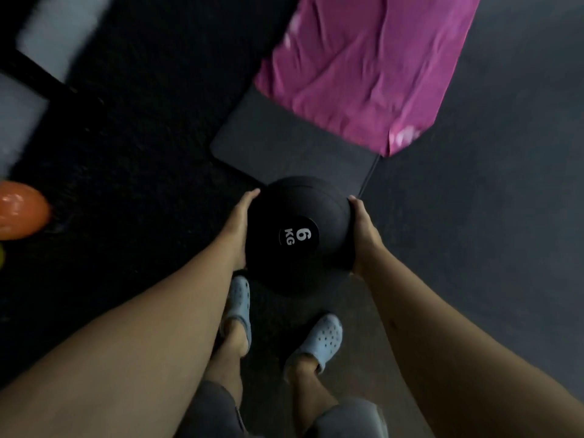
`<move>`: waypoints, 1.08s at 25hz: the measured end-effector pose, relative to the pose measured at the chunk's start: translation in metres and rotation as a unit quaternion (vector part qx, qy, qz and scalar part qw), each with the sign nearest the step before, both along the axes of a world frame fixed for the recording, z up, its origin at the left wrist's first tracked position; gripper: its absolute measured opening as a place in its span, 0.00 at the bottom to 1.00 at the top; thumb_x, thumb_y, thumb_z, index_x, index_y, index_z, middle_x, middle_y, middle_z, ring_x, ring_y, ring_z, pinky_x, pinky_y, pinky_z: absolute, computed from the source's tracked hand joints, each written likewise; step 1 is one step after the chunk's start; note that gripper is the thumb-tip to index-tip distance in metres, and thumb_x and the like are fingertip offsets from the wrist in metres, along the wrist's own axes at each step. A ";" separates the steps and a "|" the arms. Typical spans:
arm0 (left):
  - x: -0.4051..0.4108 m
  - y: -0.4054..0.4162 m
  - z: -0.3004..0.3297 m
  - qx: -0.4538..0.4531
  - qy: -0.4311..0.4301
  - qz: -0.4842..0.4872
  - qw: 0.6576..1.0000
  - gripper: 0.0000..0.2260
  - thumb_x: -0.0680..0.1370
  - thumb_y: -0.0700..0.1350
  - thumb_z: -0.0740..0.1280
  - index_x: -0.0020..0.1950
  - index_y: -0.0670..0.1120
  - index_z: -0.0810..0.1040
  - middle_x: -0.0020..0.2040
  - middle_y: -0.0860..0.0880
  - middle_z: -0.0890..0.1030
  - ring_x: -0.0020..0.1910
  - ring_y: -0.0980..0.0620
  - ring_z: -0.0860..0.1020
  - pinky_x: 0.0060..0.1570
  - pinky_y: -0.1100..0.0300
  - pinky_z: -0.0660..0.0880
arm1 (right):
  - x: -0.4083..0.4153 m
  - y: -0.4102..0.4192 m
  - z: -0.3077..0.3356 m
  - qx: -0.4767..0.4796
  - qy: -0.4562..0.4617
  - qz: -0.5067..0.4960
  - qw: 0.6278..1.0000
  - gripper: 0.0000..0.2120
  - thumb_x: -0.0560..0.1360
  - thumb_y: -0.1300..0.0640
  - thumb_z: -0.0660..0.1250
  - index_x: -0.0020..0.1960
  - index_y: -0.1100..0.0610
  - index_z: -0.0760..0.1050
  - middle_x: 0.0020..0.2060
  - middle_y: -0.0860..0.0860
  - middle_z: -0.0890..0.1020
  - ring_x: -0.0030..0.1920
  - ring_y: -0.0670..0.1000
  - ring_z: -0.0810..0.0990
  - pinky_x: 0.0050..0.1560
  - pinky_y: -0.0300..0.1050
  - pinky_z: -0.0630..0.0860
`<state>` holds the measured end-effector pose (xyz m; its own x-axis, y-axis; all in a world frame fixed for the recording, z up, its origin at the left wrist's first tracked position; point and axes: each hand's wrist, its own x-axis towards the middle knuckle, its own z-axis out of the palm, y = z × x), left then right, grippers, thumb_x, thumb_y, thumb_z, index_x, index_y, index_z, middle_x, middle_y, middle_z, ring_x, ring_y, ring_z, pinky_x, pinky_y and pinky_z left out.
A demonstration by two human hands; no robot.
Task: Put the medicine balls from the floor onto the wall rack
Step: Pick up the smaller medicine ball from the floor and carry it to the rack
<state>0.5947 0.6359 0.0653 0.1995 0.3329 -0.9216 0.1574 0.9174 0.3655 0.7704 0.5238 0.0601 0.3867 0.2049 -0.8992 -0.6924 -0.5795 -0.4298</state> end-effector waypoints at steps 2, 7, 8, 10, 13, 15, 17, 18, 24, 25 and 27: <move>0.002 0.033 0.096 0.064 -0.050 0.028 0.996 0.24 0.80 0.65 0.63 0.60 0.49 0.87 0.56 0.43 0.89 0.49 0.45 0.87 0.44 0.55 0.83 | 0.007 0.045 0.093 0.064 -0.037 0.033 0.997 0.41 0.62 0.28 0.70 0.68 0.50 0.80 0.63 0.56 0.84 0.61 0.62 0.83 0.67 0.64 0.78; -0.029 0.104 0.320 0.243 -0.141 0.121 0.952 0.24 0.82 0.64 0.60 0.55 0.49 0.89 0.48 0.46 0.91 0.53 0.46 0.86 0.48 0.53 0.80 | -0.012 0.153 0.316 0.247 -0.134 0.112 0.953 0.40 0.66 0.29 0.68 0.69 0.54 0.79 0.63 0.55 0.84 0.61 0.59 0.84 0.67 0.60 0.79; -0.041 0.116 0.365 0.278 -0.161 0.149 0.935 0.23 0.82 0.63 0.61 0.51 0.49 0.90 0.46 0.46 0.91 0.50 0.46 0.87 0.47 0.55 0.82 | -0.023 0.173 0.363 0.282 -0.154 0.130 0.938 0.39 0.67 0.29 0.68 0.68 0.54 0.80 0.61 0.55 0.85 0.60 0.58 0.84 0.66 0.58 0.80; -0.071 0.134 0.452 0.354 -0.174 0.208 0.895 0.19 0.82 0.59 0.64 0.48 0.49 0.89 0.46 0.46 0.89 0.47 0.47 0.86 0.48 0.57 0.82 | -0.052 0.206 0.450 0.354 -0.170 0.158 0.906 0.35 0.70 0.31 0.68 0.65 0.56 0.81 0.55 0.53 0.86 0.54 0.54 0.86 0.56 0.51 0.83; -0.123 0.148 0.571 0.445 -0.191 0.229 0.845 0.15 0.81 0.58 0.65 0.50 0.50 0.85 0.44 0.45 0.86 0.44 0.45 0.84 0.54 0.52 0.79 | -0.101 0.248 0.555 0.451 -0.162 0.176 0.860 0.30 0.72 0.32 0.69 0.63 0.53 0.80 0.53 0.53 0.86 0.51 0.55 0.86 0.53 0.49 0.83; -0.171 0.153 0.648 0.504 -0.174 0.248 0.809 0.17 0.80 0.60 0.66 0.53 0.48 0.86 0.50 0.43 0.86 0.50 0.42 0.84 0.63 0.49 0.77 | -0.149 0.274 0.627 0.523 -0.138 0.202 0.817 0.34 0.71 0.31 0.67 0.65 0.54 0.80 0.59 0.56 0.86 0.57 0.59 0.85 0.63 0.57 0.81; -0.219 0.155 0.720 0.556 -0.160 0.284 0.765 0.22 0.80 0.59 0.66 0.64 0.45 0.84 0.64 0.40 0.84 0.63 0.39 0.82 0.71 0.46 0.75 | -0.200 0.295 0.700 0.582 -0.114 0.230 0.772 0.37 0.70 0.30 0.66 0.69 0.55 0.80 0.63 0.58 0.84 0.61 0.62 0.84 0.67 0.61 0.79; -0.242 0.156 0.750 0.583 -0.152 0.301 0.739 0.24 0.81 0.58 0.66 0.69 0.43 0.83 0.69 0.40 0.82 0.67 0.38 0.81 0.73 0.45 0.74 | -0.224 0.302 0.731 0.608 -0.092 0.242 0.751 0.36 0.71 0.31 0.66 0.68 0.55 0.80 0.63 0.59 0.85 0.62 0.63 0.84 0.68 0.62 0.78; -0.362 0.149 0.900 0.705 -0.079 0.330 0.623 0.25 0.77 0.58 0.69 0.68 0.44 0.84 0.62 0.41 0.86 0.60 0.38 0.84 0.63 0.47 0.80 | -0.358 0.341 0.877 0.726 -0.019 0.261 0.636 0.33 0.70 0.32 0.68 0.64 0.53 0.83 0.58 0.56 0.87 0.58 0.62 0.86 0.63 0.62 0.81; -0.381 0.150 0.922 0.720 -0.069 0.328 0.607 0.23 0.76 0.58 0.70 0.65 0.44 0.86 0.59 0.41 0.87 0.56 0.39 0.85 0.58 0.49 0.81 | -0.380 0.347 0.900 0.737 -0.009 0.268 0.621 0.33 0.69 0.32 0.68 0.65 0.53 0.82 0.59 0.56 0.87 0.58 0.62 0.86 0.64 0.62 0.81; -0.415 0.157 0.960 0.748 -0.045 0.328 0.575 0.19 0.75 0.58 0.71 0.58 0.46 0.87 0.53 0.43 0.87 0.50 0.41 0.85 0.52 0.51 0.81 | -0.416 0.363 0.938 0.757 0.008 0.278 0.591 0.34 0.69 0.31 0.68 0.67 0.51 0.82 0.60 0.55 0.87 0.59 0.62 0.86 0.65 0.63 0.80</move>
